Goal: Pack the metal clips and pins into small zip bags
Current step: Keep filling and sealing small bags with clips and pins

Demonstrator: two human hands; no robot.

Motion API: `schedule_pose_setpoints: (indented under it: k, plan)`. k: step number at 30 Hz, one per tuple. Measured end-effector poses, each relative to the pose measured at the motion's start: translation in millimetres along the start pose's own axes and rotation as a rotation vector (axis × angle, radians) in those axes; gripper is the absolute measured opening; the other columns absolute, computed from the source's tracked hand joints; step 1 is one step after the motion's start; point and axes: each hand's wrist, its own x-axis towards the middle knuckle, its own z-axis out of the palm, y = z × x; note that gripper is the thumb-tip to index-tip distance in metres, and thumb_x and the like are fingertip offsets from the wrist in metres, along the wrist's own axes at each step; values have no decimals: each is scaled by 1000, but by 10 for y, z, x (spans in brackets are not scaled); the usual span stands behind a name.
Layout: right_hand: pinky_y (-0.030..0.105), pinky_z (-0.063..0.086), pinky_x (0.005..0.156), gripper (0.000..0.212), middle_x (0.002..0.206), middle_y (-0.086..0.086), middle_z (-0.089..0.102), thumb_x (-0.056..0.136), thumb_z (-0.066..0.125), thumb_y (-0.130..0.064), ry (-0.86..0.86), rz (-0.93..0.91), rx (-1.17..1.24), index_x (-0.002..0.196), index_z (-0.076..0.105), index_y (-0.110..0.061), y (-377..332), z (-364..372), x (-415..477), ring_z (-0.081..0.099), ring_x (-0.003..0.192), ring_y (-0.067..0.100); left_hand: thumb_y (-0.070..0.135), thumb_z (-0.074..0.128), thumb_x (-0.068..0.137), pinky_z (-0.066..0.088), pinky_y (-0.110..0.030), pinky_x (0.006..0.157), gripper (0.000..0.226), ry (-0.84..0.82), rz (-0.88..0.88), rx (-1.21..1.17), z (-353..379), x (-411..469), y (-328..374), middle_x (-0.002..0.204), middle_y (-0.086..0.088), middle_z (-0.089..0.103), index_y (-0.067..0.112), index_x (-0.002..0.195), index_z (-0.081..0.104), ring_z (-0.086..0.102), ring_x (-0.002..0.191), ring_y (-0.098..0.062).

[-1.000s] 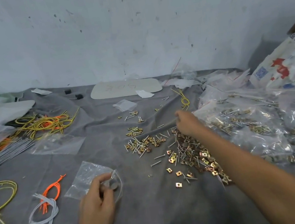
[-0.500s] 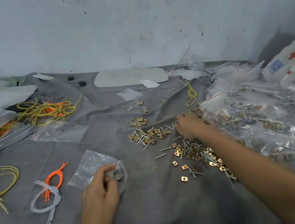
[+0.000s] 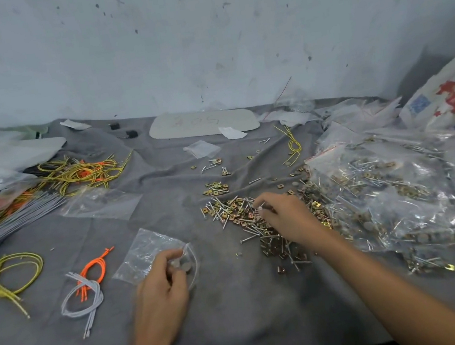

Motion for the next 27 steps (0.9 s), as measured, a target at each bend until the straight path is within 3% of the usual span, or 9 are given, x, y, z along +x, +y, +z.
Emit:
schedule_pose_setpoints:
  k: [4, 9, 12, 16, 20, 24, 27]
  plan:
    - [33, 51, 77, 25, 88, -10, 68, 95, 61, -21, 2, 43, 28, 117, 62, -32, 70, -69, 17, 63, 84, 13, 30, 46, 82, 44, -36, 62, 25, -7, -4, 1, -1, -2, 3, 71, 11, 60, 36, 102, 60, 55, 65, -9]
    - [24, 38, 61, 33, 81, -15, 65, 92, 62, -18, 20, 77, 9, 121, 56, -31, 87, -73, 74, 56, 77, 0, 27, 50, 89, 44, -34, 62, 18, -1, -13, -2, 0, -7, 28, 72, 10, 61, 37, 100, 60, 57, 65, -11]
    - [29, 41, 66, 32, 85, -14, 62, 90, 62, -21, 11, 92, -13, 119, 54, -31, 76, -77, 94, 57, 78, 6, 11, 57, 94, 44, -35, 62, 25, -8, -11, 12, -5, 0, 12, 68, 10, 58, 34, 102, 61, 55, 63, -11]
    - [32, 47, 70, 27, 81, -12, 61, 93, 58, -23, 7, 70, -62, 120, 52, -26, 57, -105, 120, 59, 77, 13, 8, 56, 93, 45, -35, 62, 27, -7, -14, 22, -7, 5, 13, 69, 8, 59, 33, 103, 62, 56, 63, -11]
    - [28, 43, 76, 24, 102, -3, 68, 96, 56, -19, 128, 38, -91, 118, 64, -19, 12, -109, 118, 56, 89, 12, 7, 56, 93, 49, -38, 68, 28, 0, -14, 24, -11, 2, 20, 69, 4, 61, 32, 105, 62, 58, 67, -10]
    - [31, 49, 81, 21, 105, -2, 66, 96, 58, -18, 221, 28, 3, 116, 67, -18, -109, -80, 13, 57, 90, 11, 20, 53, 90, 49, -36, 67, 22, -2, -14, 7, -23, -9, 43, 70, 5, 63, 34, 105, 61, 60, 68, -8]
    - [23, 50, 76, 17, 95, -10, 69, 93, 64, -20, 241, 40, 235, 108, 68, -25, -318, 22, -176, 62, 83, 3, 30, 45, 83, 49, -37, 66, 27, -2, -28, -10, -35, -11, 72, 71, 7, 62, 36, 104, 61, 59, 66, -10]
